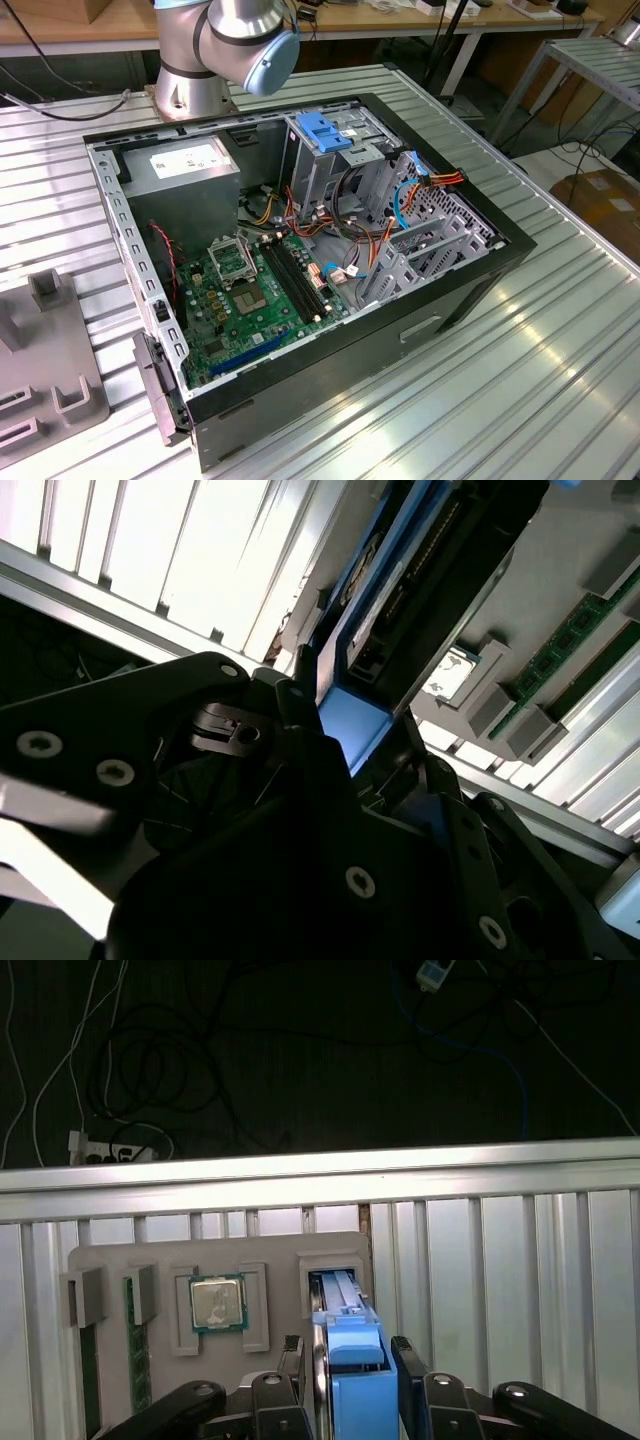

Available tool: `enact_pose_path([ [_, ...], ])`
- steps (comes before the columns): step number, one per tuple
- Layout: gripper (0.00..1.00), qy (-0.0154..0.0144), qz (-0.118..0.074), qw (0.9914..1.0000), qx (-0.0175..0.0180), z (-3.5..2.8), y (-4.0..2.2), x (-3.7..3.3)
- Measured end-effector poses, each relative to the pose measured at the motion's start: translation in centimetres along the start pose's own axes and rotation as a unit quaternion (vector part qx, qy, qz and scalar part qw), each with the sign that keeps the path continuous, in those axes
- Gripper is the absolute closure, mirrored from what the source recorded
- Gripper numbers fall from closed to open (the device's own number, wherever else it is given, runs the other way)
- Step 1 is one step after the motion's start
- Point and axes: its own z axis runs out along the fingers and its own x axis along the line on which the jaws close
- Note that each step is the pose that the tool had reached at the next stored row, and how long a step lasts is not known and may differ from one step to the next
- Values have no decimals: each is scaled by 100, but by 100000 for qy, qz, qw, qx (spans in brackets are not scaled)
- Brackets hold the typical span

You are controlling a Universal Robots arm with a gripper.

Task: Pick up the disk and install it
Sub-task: 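Pick up the disk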

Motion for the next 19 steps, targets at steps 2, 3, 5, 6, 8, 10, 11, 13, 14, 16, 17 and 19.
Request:
enact_pose_path([
  [2, 61, 4, -2, 100000, -3, 0, 0, 0],
  [3, 63, 3, -1, 100000, -4, 0, 0, 0],
  [5, 63, 1, -2, 100000, -2, 0, 0, 0],
  [6, 63, 2, -1, 100000, -3, 0, 0, 0],
  [8, 63, 2, -1, 100000, 0, 1, 0, 0],
  [10, 63, 2, -2, 100000, -1, 1, 0, 0],
  [11, 63, 1, -2, 100000, -1, 1, 0, 0],
  [13, 63, 2, -3, 100000, -2, 1, 0, 0],
  [14, 63, 0, 0, 100000, -1, 2, 0, 0],
  [16, 63, 2, -340, 99999, 2, 3, 0, 2],
  [17, 63, 9, -716, 99997, -4, 3, -1, 4],
  [19, 63, 33, -1396, 99990, -26, 2, 0, 8],
])
